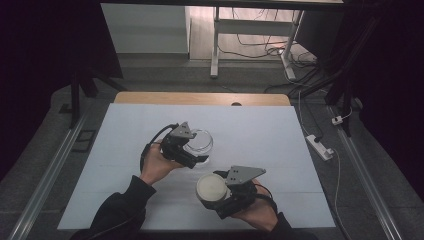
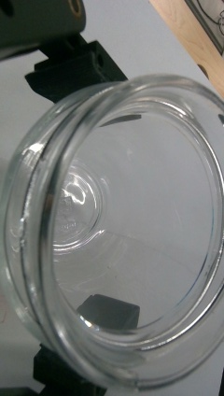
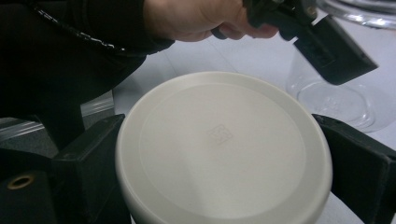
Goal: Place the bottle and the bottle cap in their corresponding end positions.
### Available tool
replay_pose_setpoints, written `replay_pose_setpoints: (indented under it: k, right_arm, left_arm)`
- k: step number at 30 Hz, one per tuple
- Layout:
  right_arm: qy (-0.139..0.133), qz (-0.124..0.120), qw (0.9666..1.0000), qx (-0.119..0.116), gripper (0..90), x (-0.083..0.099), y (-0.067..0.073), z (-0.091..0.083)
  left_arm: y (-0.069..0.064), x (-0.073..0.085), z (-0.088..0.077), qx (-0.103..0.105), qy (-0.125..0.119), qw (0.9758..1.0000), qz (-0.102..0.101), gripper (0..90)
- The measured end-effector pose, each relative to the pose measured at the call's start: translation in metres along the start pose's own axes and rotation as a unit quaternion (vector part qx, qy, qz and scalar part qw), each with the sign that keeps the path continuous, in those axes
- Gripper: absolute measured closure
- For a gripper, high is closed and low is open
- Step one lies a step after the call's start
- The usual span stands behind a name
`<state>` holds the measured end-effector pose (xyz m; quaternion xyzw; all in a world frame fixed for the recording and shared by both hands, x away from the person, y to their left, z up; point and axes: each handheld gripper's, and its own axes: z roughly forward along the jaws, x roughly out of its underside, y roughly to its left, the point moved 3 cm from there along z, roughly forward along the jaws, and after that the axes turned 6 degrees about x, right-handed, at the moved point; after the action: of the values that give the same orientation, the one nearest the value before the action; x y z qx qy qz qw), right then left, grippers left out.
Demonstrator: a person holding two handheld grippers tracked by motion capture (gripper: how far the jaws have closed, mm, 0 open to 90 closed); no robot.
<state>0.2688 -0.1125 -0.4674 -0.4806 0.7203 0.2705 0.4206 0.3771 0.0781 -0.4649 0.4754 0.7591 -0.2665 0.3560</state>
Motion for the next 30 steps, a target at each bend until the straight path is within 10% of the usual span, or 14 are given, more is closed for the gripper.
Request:
replay_pose_setpoints:
  k: [30]
  right_arm:
    - [0.024, 0.009, 0.9996, 0.013, 7.3, 0.024, -0.007, 0.037]
  left_arm:
    - [0.032, -0.009, 0.020, -0.025, 0.005, 0.9997, -0.006, 7.4]
